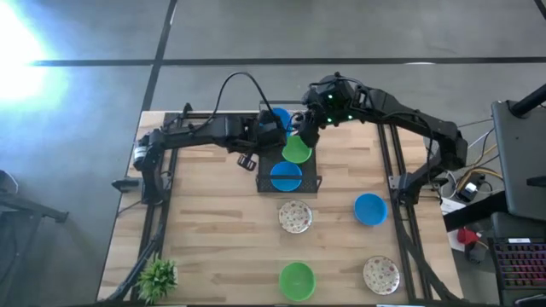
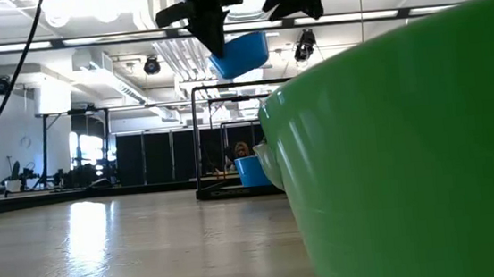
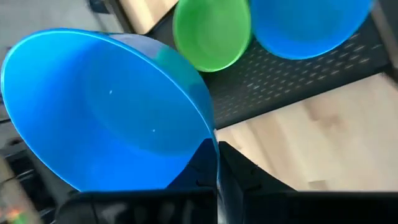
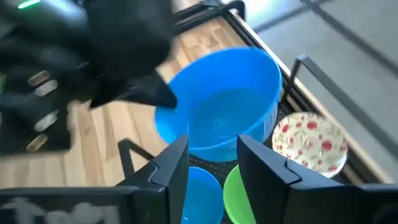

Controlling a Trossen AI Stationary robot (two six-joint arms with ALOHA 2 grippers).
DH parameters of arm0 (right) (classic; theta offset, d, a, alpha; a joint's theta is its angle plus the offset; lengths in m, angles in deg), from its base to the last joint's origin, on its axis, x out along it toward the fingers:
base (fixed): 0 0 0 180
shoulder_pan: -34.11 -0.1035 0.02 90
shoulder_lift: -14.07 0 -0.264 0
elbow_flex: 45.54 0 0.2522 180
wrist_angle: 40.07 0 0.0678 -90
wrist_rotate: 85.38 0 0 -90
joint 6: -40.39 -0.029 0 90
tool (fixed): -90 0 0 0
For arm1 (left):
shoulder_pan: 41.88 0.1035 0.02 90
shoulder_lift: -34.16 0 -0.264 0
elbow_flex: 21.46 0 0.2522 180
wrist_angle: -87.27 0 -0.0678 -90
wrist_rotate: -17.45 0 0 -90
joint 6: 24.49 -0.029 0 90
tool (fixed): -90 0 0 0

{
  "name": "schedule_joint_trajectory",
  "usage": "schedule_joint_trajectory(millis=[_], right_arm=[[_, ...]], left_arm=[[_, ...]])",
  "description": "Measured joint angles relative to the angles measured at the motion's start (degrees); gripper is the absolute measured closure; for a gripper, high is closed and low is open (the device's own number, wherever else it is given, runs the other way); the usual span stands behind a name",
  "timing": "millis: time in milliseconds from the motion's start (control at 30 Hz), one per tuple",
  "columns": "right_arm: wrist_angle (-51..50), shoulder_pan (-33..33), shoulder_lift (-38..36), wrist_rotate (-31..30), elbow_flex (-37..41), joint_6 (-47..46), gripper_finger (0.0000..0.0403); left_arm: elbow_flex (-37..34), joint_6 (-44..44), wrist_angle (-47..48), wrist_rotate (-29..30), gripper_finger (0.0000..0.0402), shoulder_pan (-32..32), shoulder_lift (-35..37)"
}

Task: Pick & Place Mini bowls
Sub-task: Stack the left blue bowl on the blue bowl on the shelf

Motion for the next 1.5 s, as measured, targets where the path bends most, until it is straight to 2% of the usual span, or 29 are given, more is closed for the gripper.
schedule_joint_trajectory(millis=[133, 633, 800, 1000, 1267, 1500], right_arm=[[0.62, 0.88, 1.79, -0.27, 0.02, -4.08, 0.0255], [0.87, 2.12, 4.85, -1.78, 0.02, -7.67, 0.0276], [0.21, 2.24, 5.8, -3.02, 0.02, -6.65, 0.0304], [0.43, 2.26, 5.96, -4.43, 0.02, -5.02, 0.0383], [0.45, 2.21, 5.99, -5.62, 0.02, -4.58, 0.0393], [0.25, 2.19, 5.99, -5.68, 0.07, -4.83, 0.0394]], left_arm=[[0.0, -1.74, -0.98, 5.08, 0.0401, -1.32, 0.0], [0.0, -0.74, -2.53, 5.16, 0.0401, -2.61, 0.0], [0.15, -0.36, -3.19, 4.86, 0.0402, -2.67, 0.0], [0.24, 0.35, -4.07, 4.78, 0.0402, -2.81, 0.02], [-0.09, 1.27, -4.35, 4.93, 0.0391, -2.92, 0.09], [-0.09, 2.95, -3.77, 5.36, 0.0358, -2.89, 0.14]])
